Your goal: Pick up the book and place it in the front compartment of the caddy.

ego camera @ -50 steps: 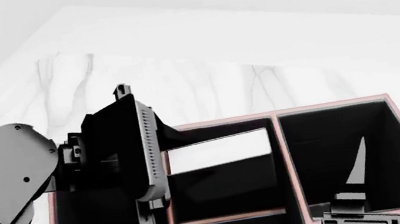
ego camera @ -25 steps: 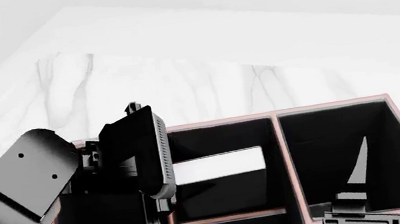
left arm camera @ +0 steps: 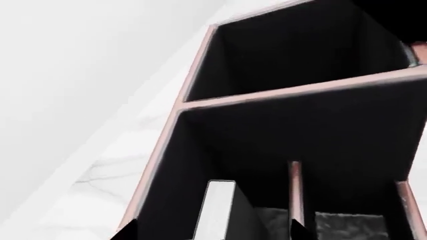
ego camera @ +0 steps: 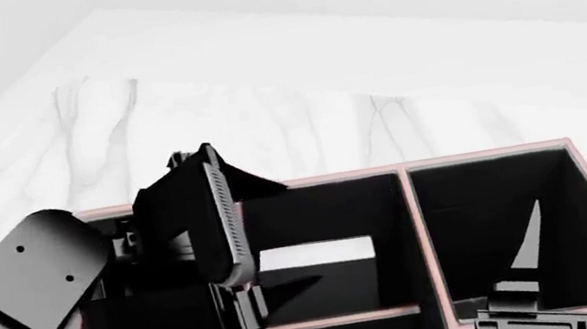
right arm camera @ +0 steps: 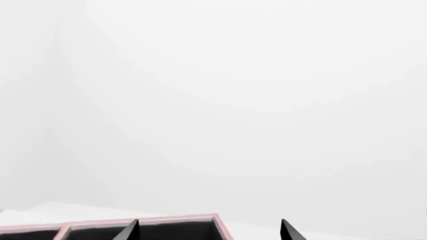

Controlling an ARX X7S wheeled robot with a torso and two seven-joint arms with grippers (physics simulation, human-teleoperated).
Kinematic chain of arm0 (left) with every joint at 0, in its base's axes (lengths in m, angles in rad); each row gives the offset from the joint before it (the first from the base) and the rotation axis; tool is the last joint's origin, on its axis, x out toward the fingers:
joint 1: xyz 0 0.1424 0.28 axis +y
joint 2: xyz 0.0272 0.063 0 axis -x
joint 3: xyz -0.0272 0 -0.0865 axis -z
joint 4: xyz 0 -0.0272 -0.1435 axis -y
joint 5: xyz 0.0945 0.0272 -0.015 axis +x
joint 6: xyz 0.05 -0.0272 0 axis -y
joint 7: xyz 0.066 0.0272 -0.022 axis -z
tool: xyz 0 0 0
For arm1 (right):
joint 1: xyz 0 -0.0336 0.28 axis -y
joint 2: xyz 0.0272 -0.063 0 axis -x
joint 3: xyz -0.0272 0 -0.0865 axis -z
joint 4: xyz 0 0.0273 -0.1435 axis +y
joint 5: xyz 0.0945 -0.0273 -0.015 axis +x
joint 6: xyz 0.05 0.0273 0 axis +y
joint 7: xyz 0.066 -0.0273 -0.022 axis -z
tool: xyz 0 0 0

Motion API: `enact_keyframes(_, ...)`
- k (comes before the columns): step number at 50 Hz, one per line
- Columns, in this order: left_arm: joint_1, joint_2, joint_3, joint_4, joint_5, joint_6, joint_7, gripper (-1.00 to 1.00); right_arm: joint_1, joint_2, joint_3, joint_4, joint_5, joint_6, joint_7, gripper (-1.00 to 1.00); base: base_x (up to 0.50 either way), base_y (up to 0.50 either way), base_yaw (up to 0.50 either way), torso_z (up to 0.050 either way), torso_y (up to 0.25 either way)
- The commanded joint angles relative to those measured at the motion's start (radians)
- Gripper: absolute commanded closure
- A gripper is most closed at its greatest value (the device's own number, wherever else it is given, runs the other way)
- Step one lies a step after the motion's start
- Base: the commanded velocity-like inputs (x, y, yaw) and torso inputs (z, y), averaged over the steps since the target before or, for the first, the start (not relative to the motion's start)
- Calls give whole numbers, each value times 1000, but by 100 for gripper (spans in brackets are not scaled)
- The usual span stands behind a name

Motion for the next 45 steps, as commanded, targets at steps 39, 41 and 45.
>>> enact_keyframes(39, 1271, -202, -1064, 1446, 241, 583, -1446, -100, -157, -61, 127, -309, 4, -361, 109, -100, 0, 0, 0, 0, 0)
enact_keyframes(41, 1269, -198, -1074, 1449, 240, 586, -1455, -100, -157, -59, 131, -319, 9, -362, 111, -100, 0, 0, 0, 0, 0)
enact_keyframes(45, 1265, -197, -1079, 1456, 241, 578, -1460, -100, -157, -58, 135, -325, 12, -365, 115, -100, 0, 0, 0, 0, 0)
